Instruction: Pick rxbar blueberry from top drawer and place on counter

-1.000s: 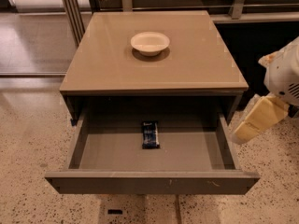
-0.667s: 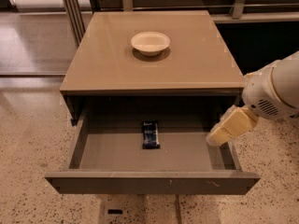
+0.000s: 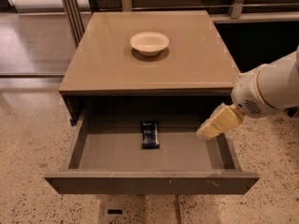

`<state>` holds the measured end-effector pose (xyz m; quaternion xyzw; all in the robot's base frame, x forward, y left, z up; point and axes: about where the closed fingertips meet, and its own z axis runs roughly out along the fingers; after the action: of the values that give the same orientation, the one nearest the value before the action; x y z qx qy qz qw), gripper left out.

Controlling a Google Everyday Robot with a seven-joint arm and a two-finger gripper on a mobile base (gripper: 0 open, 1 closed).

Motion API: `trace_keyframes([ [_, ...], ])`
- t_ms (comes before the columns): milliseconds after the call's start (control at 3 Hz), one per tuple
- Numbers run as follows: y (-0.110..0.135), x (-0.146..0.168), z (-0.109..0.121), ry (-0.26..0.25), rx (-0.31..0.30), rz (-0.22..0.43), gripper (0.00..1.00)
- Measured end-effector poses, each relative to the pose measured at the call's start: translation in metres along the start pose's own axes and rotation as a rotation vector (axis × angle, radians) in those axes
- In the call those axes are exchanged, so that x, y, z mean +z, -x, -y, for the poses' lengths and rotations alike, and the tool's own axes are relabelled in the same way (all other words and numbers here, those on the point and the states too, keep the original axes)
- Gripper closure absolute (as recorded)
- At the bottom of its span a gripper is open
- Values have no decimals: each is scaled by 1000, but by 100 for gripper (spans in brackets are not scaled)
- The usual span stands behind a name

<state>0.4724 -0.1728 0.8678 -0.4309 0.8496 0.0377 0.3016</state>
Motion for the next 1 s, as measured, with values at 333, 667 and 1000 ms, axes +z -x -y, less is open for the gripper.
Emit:
trace_keyframes([
  [333,-17,22,1,7,81,17,0],
  [667,-25,58,1,30,144,45,0],
  [1000,-28,88,-2,49,180,60,0],
])
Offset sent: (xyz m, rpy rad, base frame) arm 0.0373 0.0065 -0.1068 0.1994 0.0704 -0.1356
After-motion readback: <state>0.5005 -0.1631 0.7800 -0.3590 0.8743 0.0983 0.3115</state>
